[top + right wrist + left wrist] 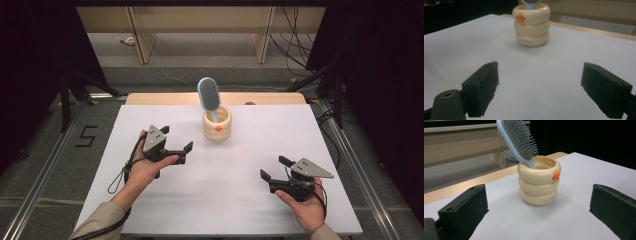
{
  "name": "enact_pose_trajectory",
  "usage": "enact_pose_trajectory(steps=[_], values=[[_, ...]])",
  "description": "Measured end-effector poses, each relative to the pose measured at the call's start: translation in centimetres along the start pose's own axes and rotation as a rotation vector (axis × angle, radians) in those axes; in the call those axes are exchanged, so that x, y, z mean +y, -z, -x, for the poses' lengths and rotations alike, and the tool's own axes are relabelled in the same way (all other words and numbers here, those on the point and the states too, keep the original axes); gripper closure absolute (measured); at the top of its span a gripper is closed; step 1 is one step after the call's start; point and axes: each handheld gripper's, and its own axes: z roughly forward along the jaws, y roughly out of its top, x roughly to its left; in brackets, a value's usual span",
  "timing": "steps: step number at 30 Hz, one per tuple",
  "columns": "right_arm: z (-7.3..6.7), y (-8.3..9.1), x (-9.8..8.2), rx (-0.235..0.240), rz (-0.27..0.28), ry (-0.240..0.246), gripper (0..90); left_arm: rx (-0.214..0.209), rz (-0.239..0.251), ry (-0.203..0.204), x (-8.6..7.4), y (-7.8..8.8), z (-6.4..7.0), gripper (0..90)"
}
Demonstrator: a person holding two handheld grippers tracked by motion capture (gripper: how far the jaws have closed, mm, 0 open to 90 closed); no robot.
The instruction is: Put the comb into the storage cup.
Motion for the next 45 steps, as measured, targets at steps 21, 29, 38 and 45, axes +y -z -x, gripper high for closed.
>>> enact_pose_trajectory(steps=[21, 29, 38, 45], values=[[0.3, 0.2, 0.1, -0.008, 0.004, 0.002, 15.8, 0.04, 0.001, 0.01, -2.6, 2.7, -1.2, 1.8], [0.3, 0.2, 0.1, -0.009, 0.004, 0.002, 15.7, 0.039, -0.012, -0.009, -3.5, 3.8, -1.3, 1.7], [0.4, 0.4, 0.1, -0.008, 0.002, 0.008, 15.7, 0.027, -0.017, -0.029, -4.0, 4.8, -1.3, 1.7], [0.7, 0.9, 0.2, -0.018, 0.011, 0.007, 15.8, 0.018, -0.01, -0.023, -4.4, 5.2, -1.3, 2.3]])
